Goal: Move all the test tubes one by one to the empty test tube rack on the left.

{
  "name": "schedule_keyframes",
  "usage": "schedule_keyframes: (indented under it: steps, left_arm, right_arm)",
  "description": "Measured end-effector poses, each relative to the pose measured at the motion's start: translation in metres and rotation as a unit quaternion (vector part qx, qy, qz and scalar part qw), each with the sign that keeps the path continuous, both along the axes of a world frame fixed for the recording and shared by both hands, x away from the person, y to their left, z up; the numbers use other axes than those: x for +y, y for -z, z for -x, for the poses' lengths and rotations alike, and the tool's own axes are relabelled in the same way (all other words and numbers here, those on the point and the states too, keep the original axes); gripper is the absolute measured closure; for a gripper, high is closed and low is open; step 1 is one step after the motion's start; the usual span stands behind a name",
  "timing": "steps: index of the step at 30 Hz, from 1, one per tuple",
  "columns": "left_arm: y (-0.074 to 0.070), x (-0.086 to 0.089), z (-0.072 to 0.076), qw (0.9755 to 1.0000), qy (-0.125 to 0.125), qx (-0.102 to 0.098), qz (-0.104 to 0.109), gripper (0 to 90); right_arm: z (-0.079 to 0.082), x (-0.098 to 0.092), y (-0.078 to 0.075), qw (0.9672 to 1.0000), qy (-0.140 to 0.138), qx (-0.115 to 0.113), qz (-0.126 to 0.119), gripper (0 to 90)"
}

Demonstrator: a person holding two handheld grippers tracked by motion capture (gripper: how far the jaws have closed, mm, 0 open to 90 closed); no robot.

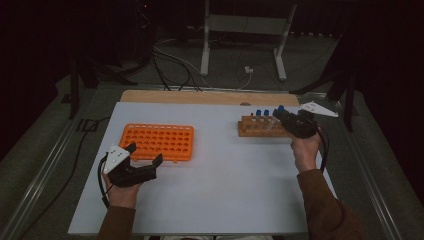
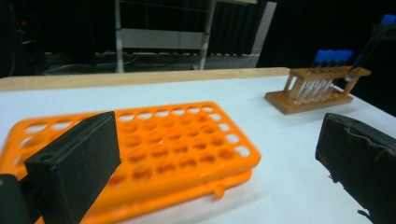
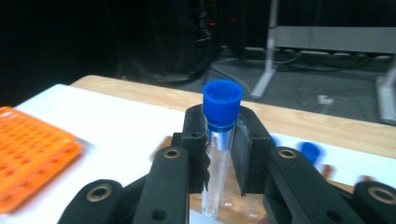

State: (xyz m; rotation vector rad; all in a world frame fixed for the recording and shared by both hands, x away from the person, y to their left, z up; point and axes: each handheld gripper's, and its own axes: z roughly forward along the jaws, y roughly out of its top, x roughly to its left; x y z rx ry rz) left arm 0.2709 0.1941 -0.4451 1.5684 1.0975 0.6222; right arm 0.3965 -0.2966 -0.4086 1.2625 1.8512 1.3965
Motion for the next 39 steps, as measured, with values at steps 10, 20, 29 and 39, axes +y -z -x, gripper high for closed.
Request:
schedule_keyframes:
  steps: [10,20,29,39]
  left_arm:
    - [-0.012,-0.041,-0.027,0.9994,0.031,-0.012,-0.013,0.8]
    - [0.002,-0.103,-0.058,0.9966,0.069,0.004,-0.044,1.3]
    - [0.008,-0.140,-0.072,0.9925,0.106,0.024,-0.057,13.9]
    - [0.008,-0.152,-0.077,0.9913,0.117,0.021,-0.057,59.4]
  right_arm:
    - [0.008,0.046,0.001,0.9976,-0.068,0.012,-0.005,76.7]
    - [0.012,0.092,0.004,0.9924,-0.121,0.022,0.001,76.6]
    - [0.015,0.129,0.006,0.9869,-0.159,0.026,0.008,76.6]
    - [0.019,0.151,0.011,0.9814,-0.189,0.034,0.007,76.6]
